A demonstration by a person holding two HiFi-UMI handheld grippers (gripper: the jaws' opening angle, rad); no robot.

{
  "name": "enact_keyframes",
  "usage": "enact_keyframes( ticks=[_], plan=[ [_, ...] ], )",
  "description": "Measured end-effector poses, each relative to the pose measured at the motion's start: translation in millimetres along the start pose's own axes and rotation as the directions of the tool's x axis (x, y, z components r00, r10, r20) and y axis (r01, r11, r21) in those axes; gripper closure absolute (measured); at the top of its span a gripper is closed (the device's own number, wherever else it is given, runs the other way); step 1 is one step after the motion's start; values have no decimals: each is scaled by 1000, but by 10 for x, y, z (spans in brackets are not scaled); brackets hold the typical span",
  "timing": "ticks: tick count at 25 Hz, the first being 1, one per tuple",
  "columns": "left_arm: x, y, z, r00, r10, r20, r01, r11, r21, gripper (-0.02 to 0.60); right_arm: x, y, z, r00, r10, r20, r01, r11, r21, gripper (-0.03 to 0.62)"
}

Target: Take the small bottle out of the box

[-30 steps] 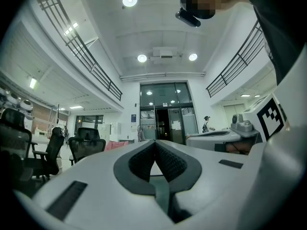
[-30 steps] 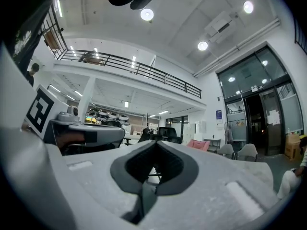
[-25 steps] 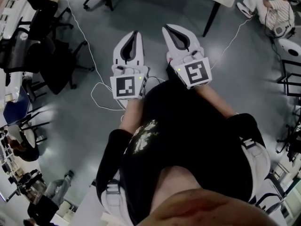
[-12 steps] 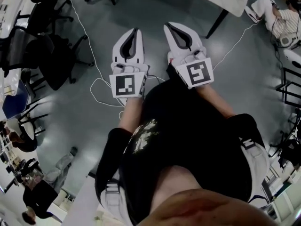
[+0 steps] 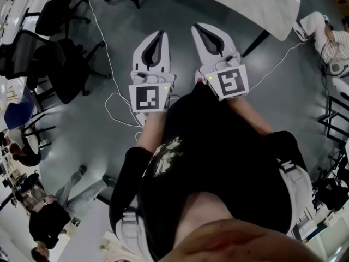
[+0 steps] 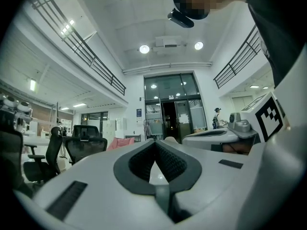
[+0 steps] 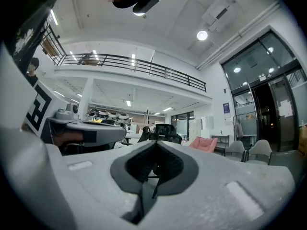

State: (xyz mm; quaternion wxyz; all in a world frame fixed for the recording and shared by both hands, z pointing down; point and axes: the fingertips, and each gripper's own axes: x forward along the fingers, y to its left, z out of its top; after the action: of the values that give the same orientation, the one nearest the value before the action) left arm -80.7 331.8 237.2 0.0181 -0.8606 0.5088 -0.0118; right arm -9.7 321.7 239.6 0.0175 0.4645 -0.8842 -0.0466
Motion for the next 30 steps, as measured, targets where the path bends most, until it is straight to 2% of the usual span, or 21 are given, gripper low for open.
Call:
enact_keyframes(
  ticks=[5,11,17,23,30],
  plan=[
    [507,170,30,1000,25,15,-25,1000,2,569,381,-350,2,999,36,9,-35,999,-21,599],
    [1017,15,-38,999,32,-2,-32,999,3,569,531,-941,-161,1000,30,-2,-30,1000,0,599],
    [1121,135,-148,998,56,1,-56,998,16,569,585,-1013,-204,999,33,1,-33,999,3,599],
    [1323,79,-146,998,56,33,-56,998,-10,569,687,-1089,-311,998,57,-39,-57,998,-18,599],
    [1459,400,-234,997,70,21,-70,998,-11,569,970,-1051,-362,997,62,-35,-63,998,-17,599]
  ],
)
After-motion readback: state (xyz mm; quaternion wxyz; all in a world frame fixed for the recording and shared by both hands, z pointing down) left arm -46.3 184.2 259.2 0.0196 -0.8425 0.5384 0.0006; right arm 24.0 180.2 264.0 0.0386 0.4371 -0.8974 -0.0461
